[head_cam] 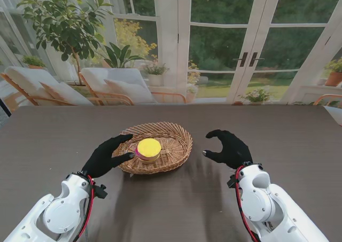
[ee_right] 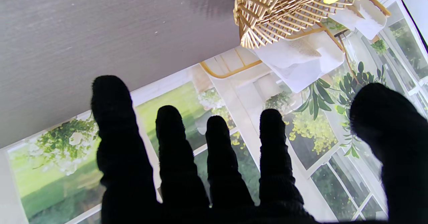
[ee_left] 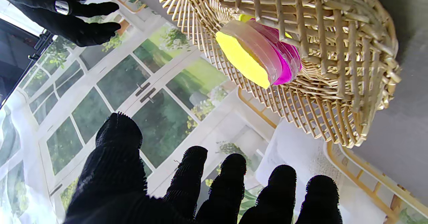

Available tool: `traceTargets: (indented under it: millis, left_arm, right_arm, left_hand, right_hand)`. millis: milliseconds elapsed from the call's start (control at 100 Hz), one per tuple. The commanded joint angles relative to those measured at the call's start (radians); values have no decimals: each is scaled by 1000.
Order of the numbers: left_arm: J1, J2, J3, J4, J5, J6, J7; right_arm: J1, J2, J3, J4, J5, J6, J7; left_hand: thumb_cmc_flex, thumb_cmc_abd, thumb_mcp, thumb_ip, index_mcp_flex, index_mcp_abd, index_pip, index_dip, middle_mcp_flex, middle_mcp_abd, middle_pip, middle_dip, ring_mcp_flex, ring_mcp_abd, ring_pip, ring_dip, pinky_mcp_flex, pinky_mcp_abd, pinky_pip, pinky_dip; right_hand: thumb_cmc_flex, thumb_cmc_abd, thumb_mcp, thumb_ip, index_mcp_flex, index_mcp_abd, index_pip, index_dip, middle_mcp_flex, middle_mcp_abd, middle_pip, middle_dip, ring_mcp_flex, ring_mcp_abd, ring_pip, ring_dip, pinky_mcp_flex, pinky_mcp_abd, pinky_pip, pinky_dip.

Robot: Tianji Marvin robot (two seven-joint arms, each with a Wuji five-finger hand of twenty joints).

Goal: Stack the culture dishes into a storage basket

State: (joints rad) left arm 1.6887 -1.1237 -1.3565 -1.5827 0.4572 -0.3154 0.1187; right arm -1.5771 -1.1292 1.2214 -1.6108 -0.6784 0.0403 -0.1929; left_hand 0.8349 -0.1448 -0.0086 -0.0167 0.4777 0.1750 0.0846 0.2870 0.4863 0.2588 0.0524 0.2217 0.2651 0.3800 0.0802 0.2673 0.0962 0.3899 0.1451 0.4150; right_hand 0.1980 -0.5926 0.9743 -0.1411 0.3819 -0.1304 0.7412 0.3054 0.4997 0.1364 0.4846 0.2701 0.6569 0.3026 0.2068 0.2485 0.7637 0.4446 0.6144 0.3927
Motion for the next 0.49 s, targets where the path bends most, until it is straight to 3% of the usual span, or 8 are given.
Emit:
traceTargets:
  millis: [0,480]
  left_arm:
    - [6,-10,1,2,-7,-8,-1]
    - [5,-12,-5,-13,-13,-20,3]
  right_arm:
    - [-23,0,11,-16,3,-11,27]
    - [-88,1,72,-98,25,-28,49]
  left_hand:
    - [28,-17,8,9,7,0,-2,6,-19,0,-9,1,-2,-6,-16,2,-8,13,-9,7]
    - [27,-11,7,9,12,3,-1,6,-8,5,-6,3,1,-2,-14,2,-13,13,-14,4]
  right_hand:
    - [-6,10,54,-3,-38,9,22,-14,-14,13,20,16,-33,-9,-2,-4,-466,-31,6,27]
    - [-6,10,60,-4,-31,16,32,-18,1,12,27,18,-21,-17,6,-6,-458,-42,27,20]
